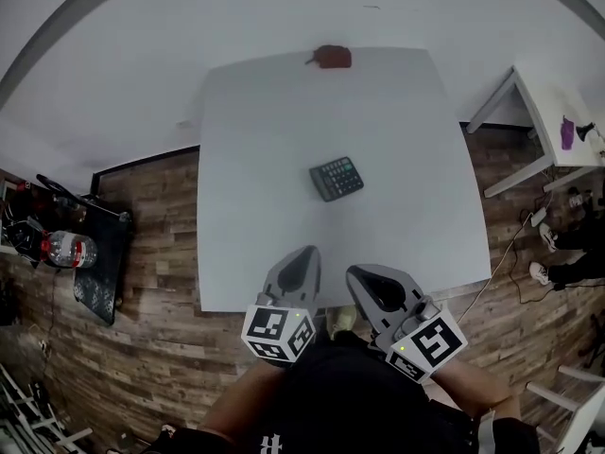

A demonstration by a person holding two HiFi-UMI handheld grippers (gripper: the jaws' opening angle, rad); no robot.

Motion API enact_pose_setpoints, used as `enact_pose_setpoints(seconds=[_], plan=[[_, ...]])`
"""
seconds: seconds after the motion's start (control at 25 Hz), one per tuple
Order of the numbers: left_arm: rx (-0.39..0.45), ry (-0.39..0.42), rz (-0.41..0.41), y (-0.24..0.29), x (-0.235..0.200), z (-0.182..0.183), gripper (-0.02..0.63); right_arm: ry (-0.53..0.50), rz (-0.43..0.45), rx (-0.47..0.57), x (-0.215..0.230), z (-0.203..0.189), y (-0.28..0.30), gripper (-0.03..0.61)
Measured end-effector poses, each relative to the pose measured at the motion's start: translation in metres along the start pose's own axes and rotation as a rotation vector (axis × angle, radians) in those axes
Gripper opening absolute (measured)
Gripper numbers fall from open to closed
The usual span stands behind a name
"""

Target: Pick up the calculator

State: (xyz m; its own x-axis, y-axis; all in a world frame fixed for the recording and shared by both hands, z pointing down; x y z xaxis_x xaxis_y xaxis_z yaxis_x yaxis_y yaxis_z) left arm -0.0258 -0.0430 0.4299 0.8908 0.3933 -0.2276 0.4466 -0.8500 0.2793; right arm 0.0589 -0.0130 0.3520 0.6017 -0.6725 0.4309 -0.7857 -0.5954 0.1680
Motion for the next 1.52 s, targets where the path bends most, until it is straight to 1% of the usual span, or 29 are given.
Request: enact_pose_setpoints(seconds=[0.12,0.28,0.48,0.76,0.8,0.84,0.88,0.96,1.04,1.32,1.52], plan=[[-0.028,-0.024,0.004,0.028,-0.020,-0.015,0.006,-0.002,-0.028,-0.028,0.015,-0.004,0.018,0.012],[-0.070,-0.080,0.017,0.067,-0.049,-0.040,0.006,0.035,-0.065,-0.041,0.036,-0.006,0.041,0.012],[-0.167,-0.210,0.019,0.110,-0.083,-0.081,0.008,0.075,-0.108,-0.064,0.058,-0.014,0.067,0.012],[-0.315,-0.380,0.015,0.156,-0.100,-0.133,0.014,0.122,-0.159,-0.078,0.087,-0.015,0.083,0.014],[-0.336,-0.417,0.014,0.160,-0.101,-0.140,0.047,0.126,-0.164,-0.077,0.090,-0.014,0.084,0.012],[-0.354,-0.461,0.011,0.165,-0.101,-0.146,0.094,0.130,-0.170,-0.079,0.094,-0.013,0.084,0.012],[-0.367,-0.504,0.007,0.169,-0.101,-0.151,0.115,0.135,-0.176,-0.083,0.097,-0.013,0.084,0.012],[-0.383,-0.553,0.003,0.176,-0.102,-0.158,0.123,0.148,-0.186,-0.084,0.102,-0.013,0.086,0.012],[-0.398,-0.566,0.007,0.182,-0.105,-0.163,0.124,0.162,-0.188,-0.073,0.106,-0.012,0.089,0.012],[-0.456,-0.623,0.023,0.202,-0.110,-0.189,0.124,0.171,-0.209,-0.101,0.115,-0.017,0.090,0.012],[-0.469,-0.624,0.021,0.213,-0.112,-0.202,0.124,0.179,-0.227,-0.120,0.122,-0.023,0.090,0.012]])
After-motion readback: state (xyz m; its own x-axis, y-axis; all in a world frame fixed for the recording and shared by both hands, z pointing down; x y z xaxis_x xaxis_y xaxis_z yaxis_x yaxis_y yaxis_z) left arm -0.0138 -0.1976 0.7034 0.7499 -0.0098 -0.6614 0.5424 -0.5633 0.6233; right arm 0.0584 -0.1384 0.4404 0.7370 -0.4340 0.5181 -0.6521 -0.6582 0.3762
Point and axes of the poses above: the fingertips, and each gripper's own axes: y forward along the fingers, x to its right, z out of its top, the point moved 2 cm from there along -y, backward along the fingers, and after that the axes turned 10 degrees about y, right-handed, at the moved point
